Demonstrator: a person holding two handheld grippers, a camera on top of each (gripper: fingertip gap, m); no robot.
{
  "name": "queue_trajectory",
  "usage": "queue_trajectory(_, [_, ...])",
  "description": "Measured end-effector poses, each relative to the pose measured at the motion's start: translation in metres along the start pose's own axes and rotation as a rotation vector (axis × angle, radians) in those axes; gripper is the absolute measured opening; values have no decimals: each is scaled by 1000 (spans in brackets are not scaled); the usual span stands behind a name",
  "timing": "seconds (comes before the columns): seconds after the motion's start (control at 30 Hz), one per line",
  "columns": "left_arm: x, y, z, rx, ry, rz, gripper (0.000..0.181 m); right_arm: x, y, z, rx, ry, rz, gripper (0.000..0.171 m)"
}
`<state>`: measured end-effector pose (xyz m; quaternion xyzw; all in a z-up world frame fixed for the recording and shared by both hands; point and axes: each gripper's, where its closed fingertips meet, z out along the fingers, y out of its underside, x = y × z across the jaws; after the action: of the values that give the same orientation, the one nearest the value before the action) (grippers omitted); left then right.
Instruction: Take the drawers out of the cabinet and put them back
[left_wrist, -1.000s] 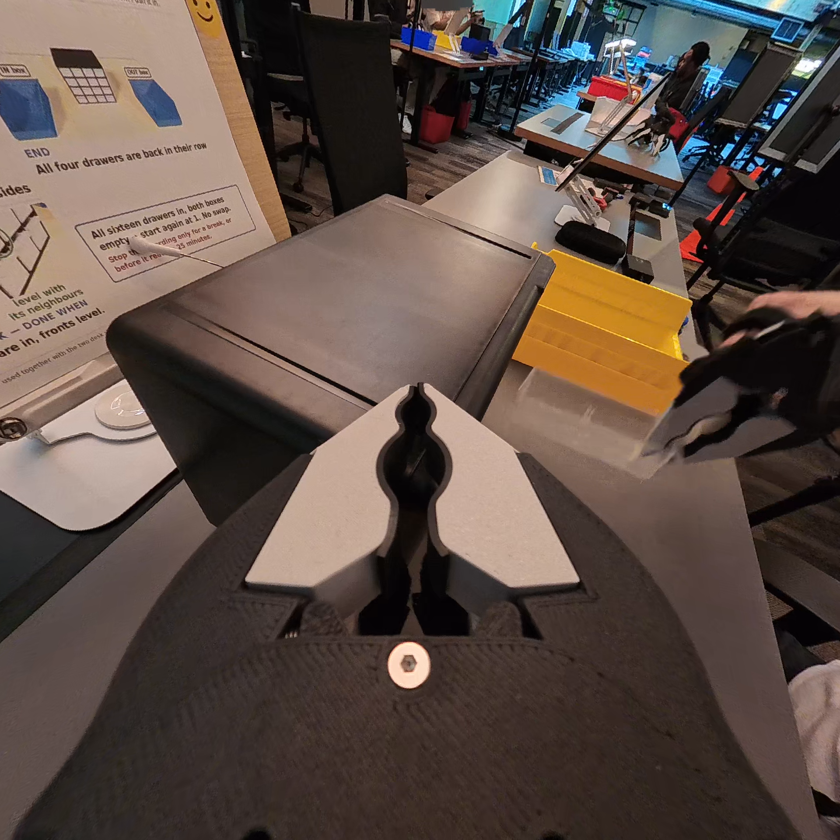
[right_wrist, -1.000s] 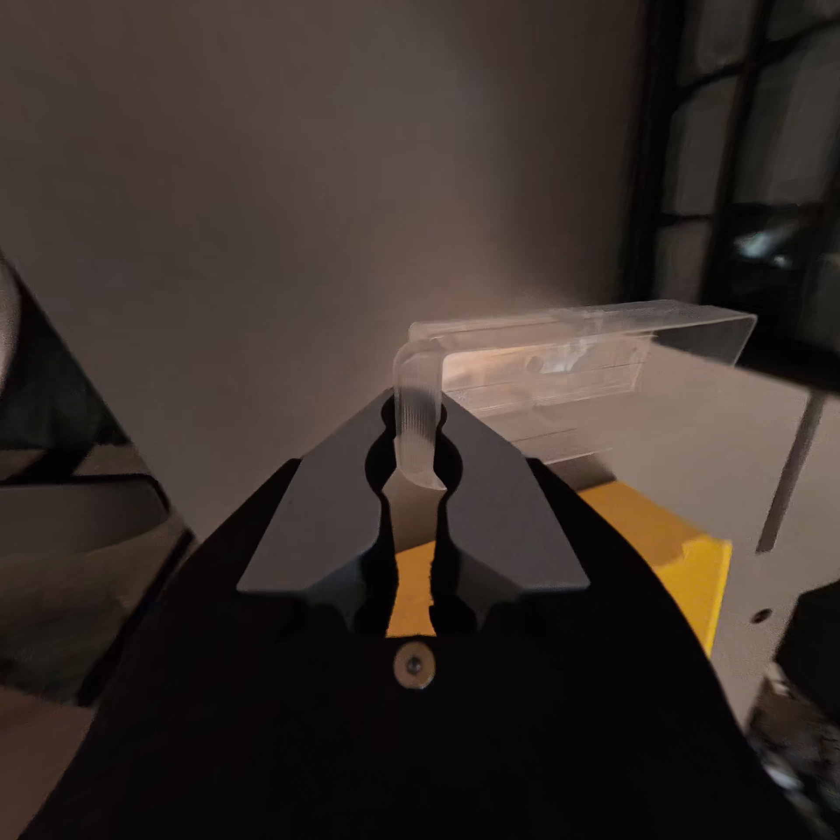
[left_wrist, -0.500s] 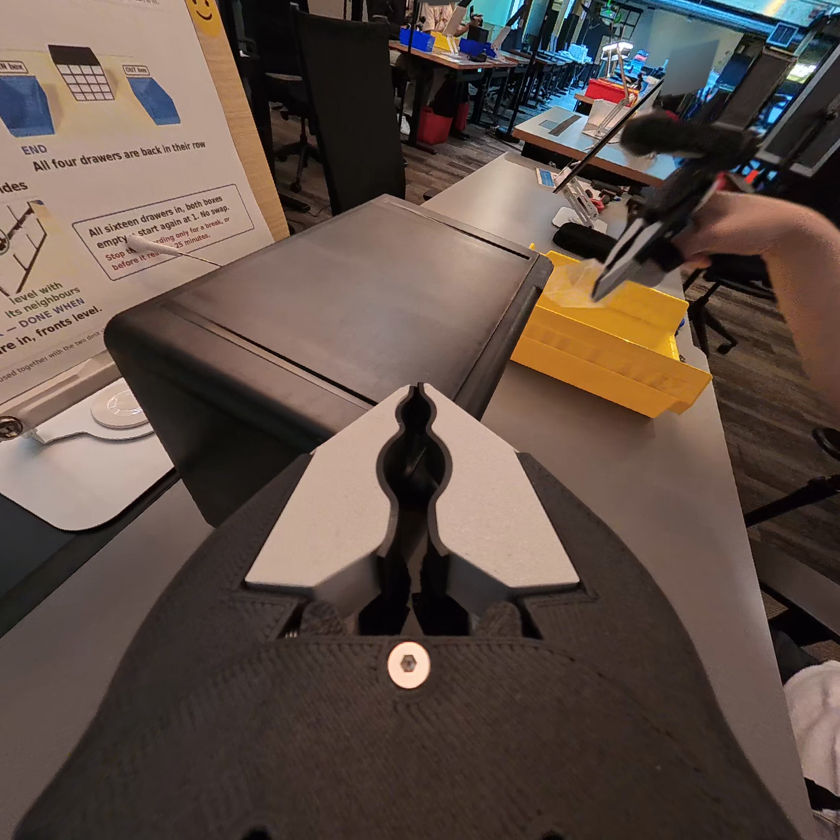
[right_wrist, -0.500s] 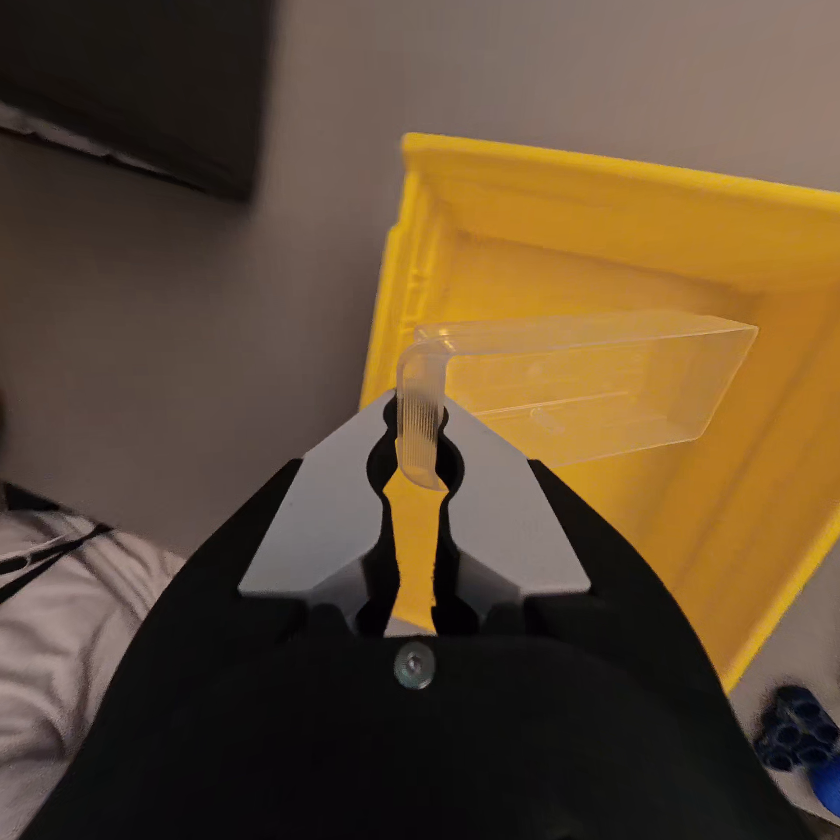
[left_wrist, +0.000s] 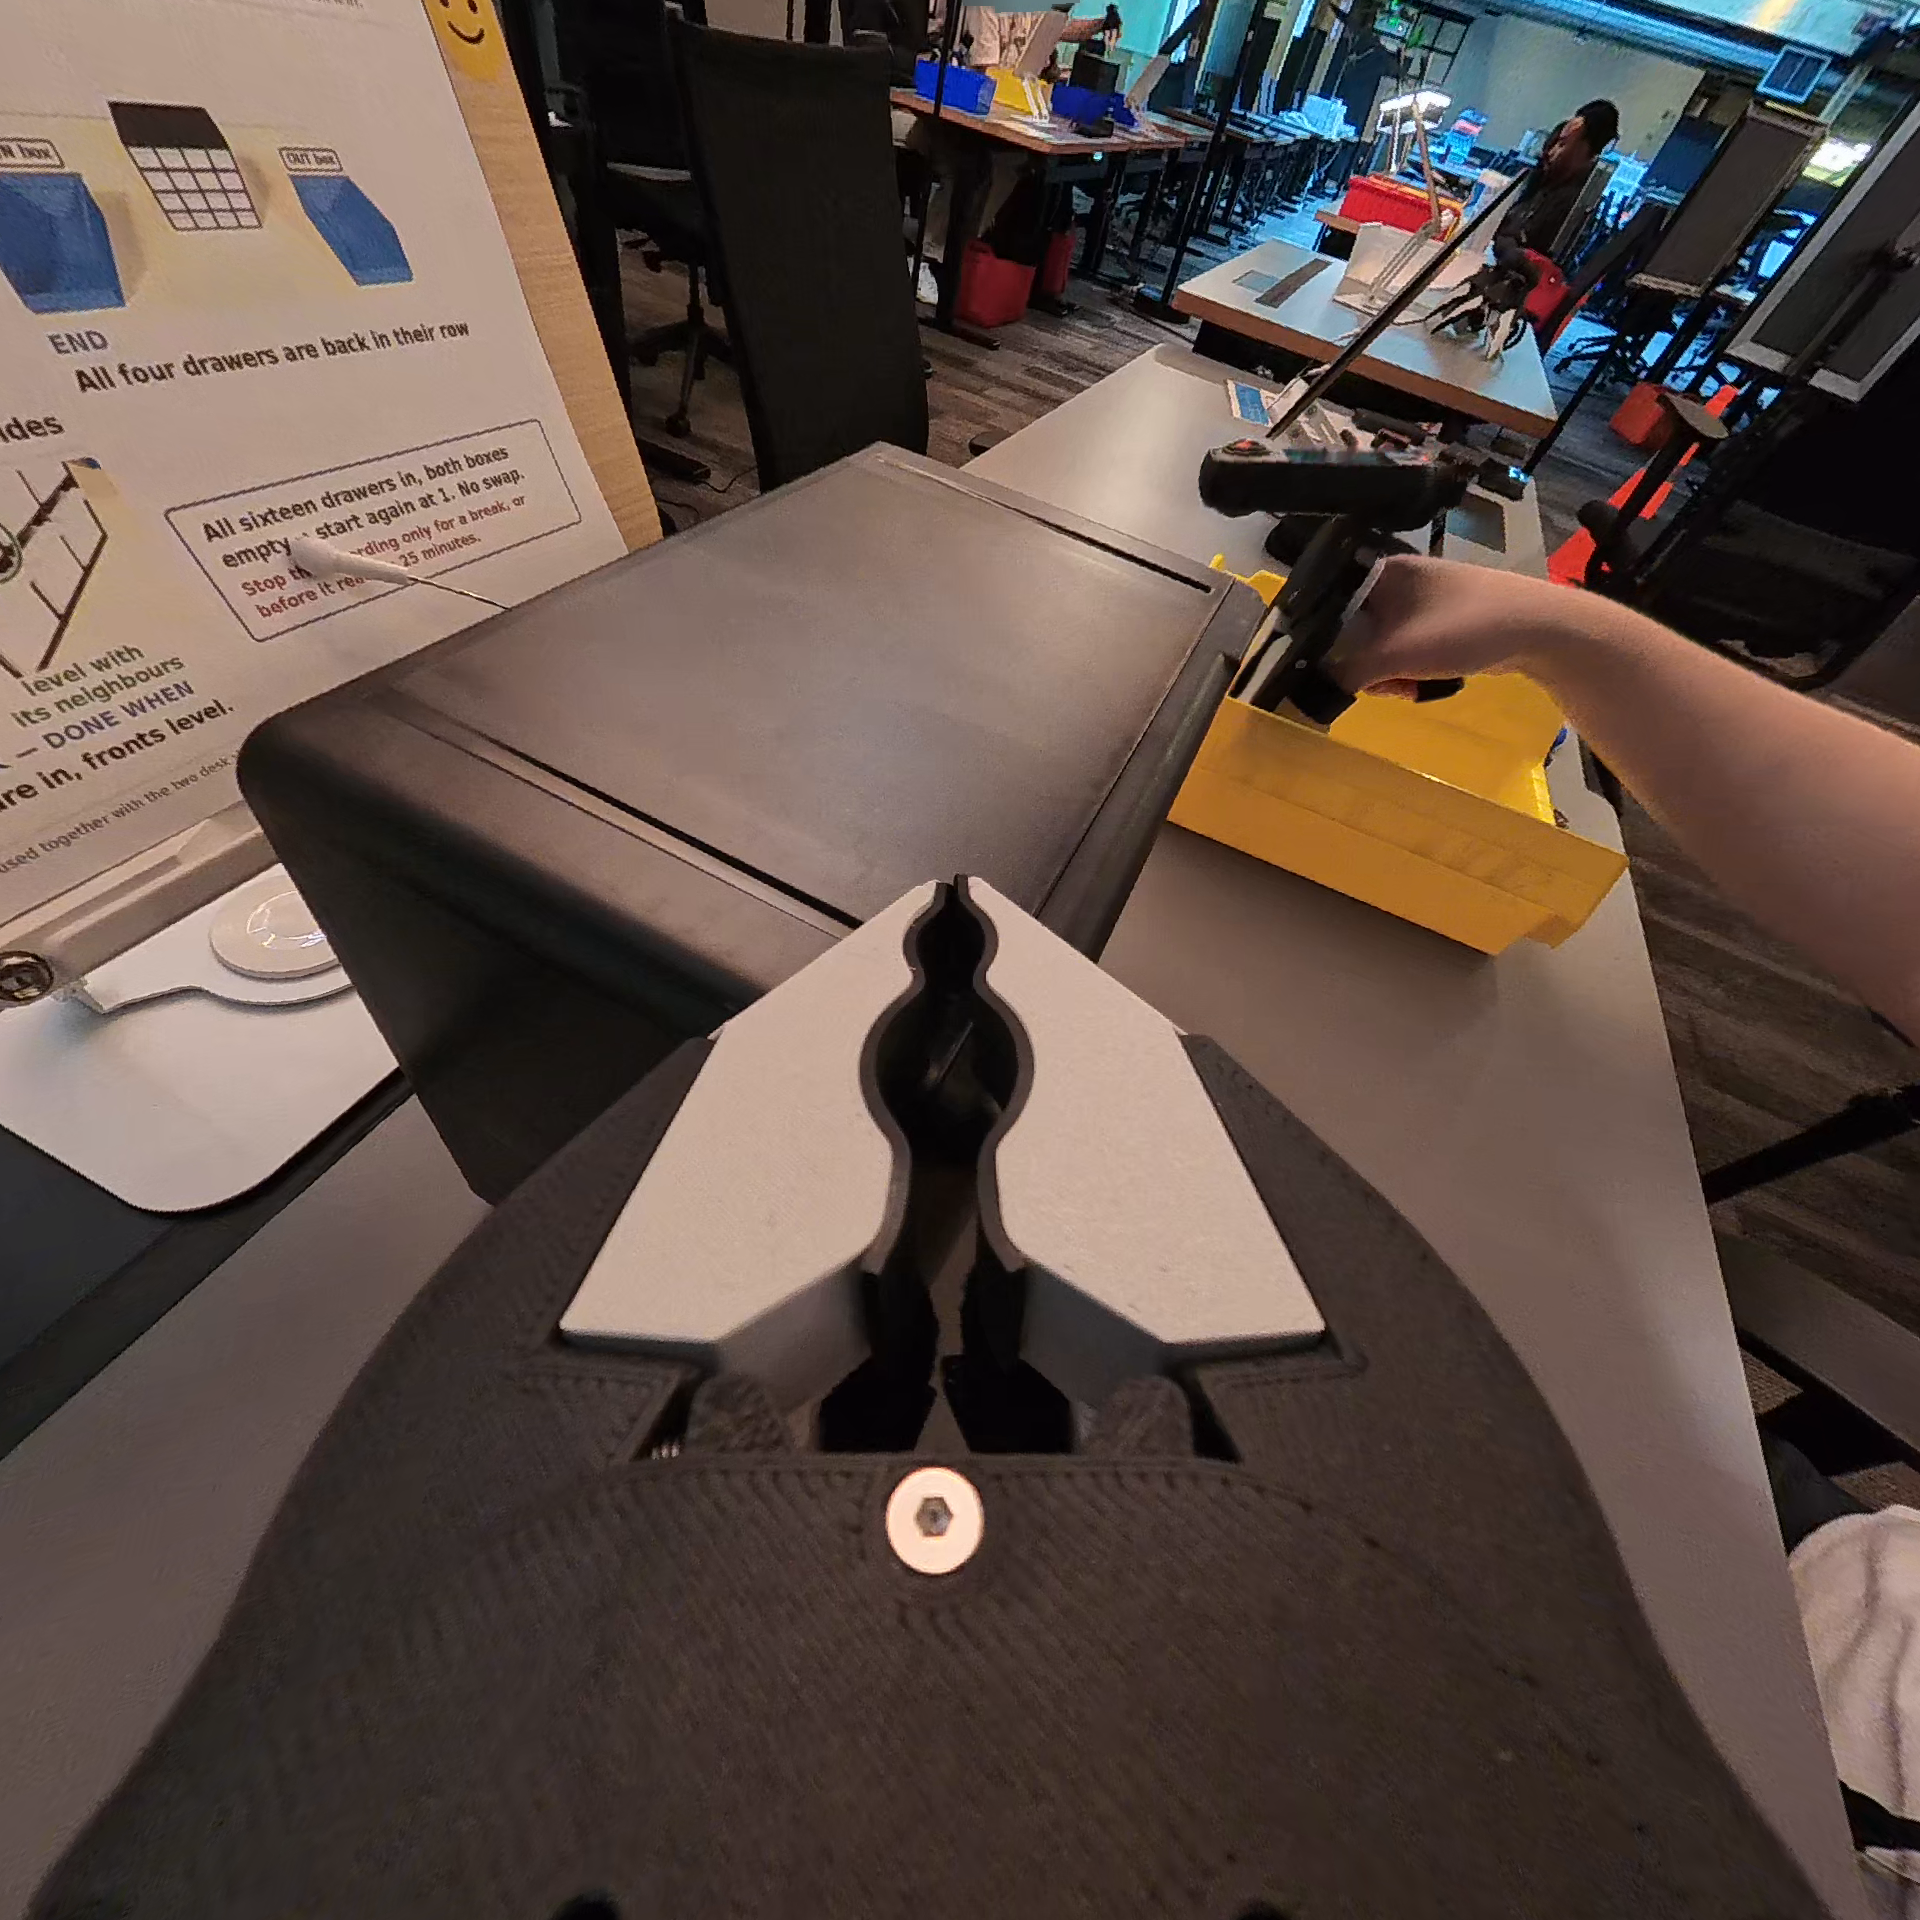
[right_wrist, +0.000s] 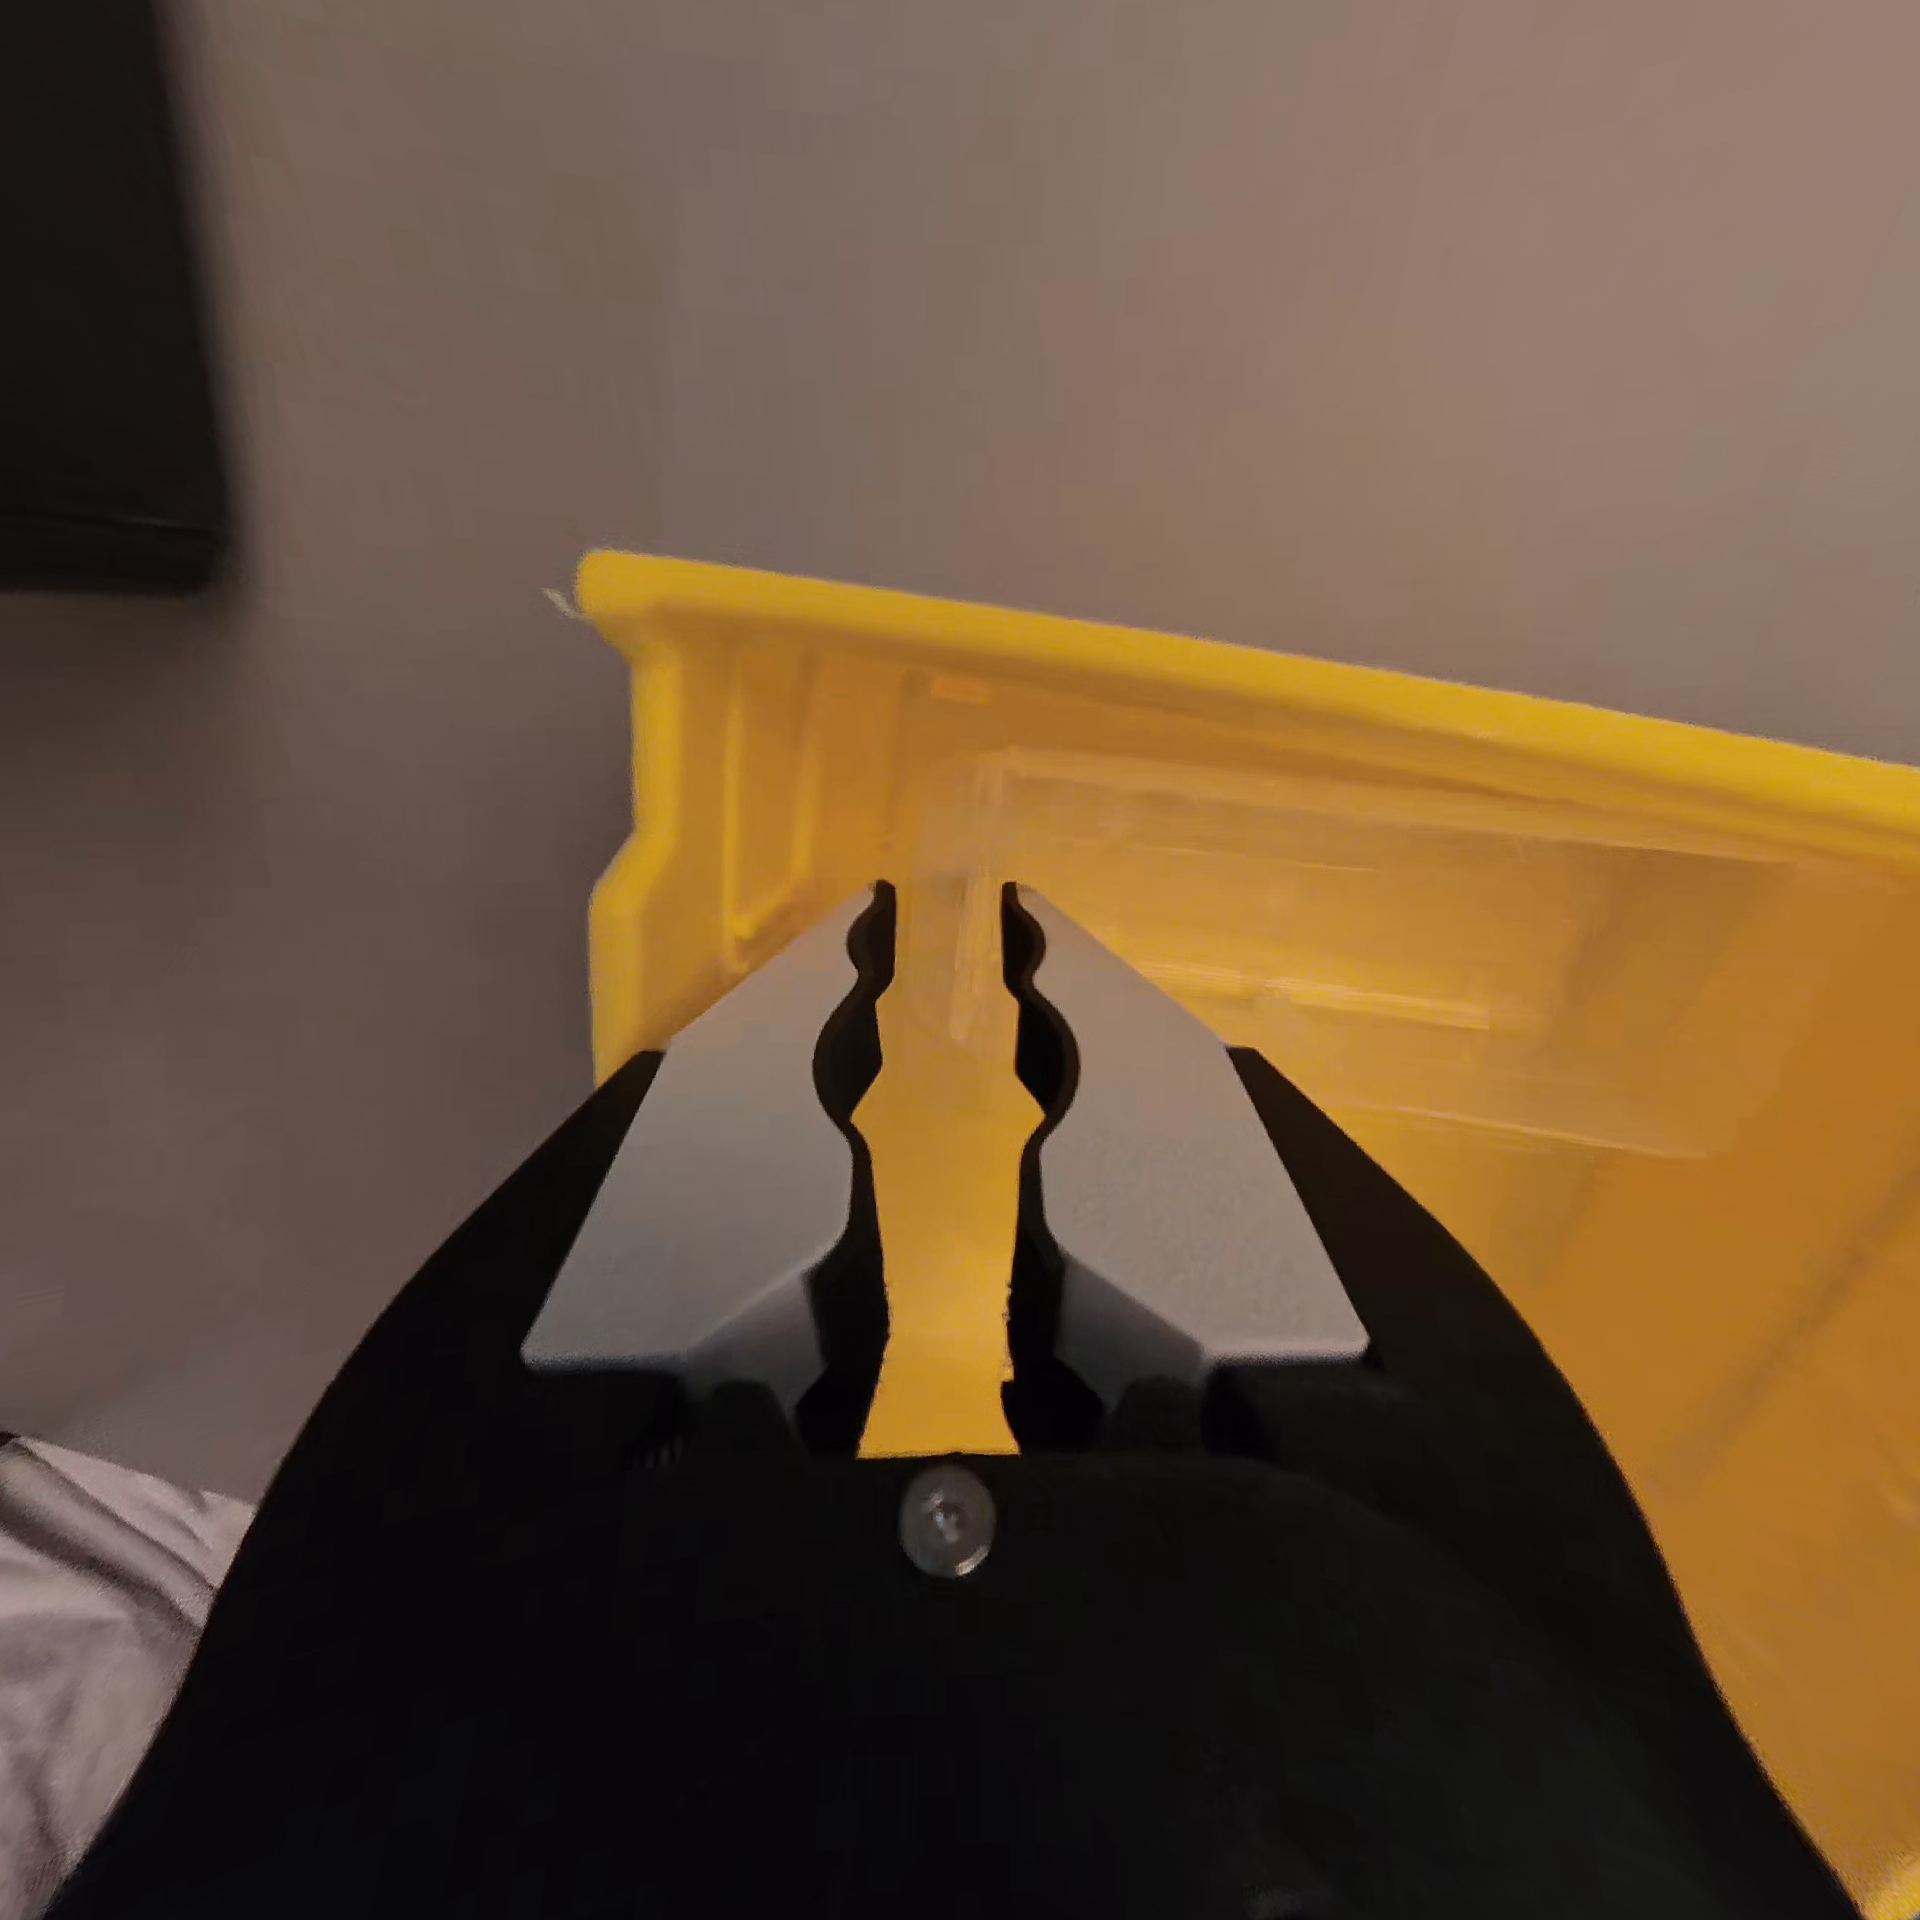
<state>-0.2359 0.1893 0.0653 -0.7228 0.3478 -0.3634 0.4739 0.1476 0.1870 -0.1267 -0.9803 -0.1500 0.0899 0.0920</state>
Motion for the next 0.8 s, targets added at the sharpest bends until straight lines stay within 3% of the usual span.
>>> queue_trajectory(0.1, [0,0,0,1,1,1,0,0,-11,-26,116,7,2,21])
queue_trajectory(0.2, [0,0,0,2,3,1,0,-1,-20,-91,330,224,-92,24])
queue_trajectory(0.27, [0,0,0,3,5,-1,0,-48,-37,-134,598,320,-309,25])
queue_trajectory(0.33, [0,0,0,3,5,-1,0,-120,-45,-150,829,384,-592,28])
queue_trajectory(0.43, [0,0,0,3,4,0,0,-209,-38,-115,955,552,-1022,29])
queue_trajectory(0.5, [0,0,0,2,1,-1,0,-242,-39,-82,987,693,-1207,29])
queue_trajectory(0.7, [0,0,0,-4,-10,8,0,-275,-68,-30,1021,1052,-1440,29])
queue_trajectory(0.8, [0,0,0,-3,-4,7,0,-285,-74,-17,1027,1068,-1487,28])
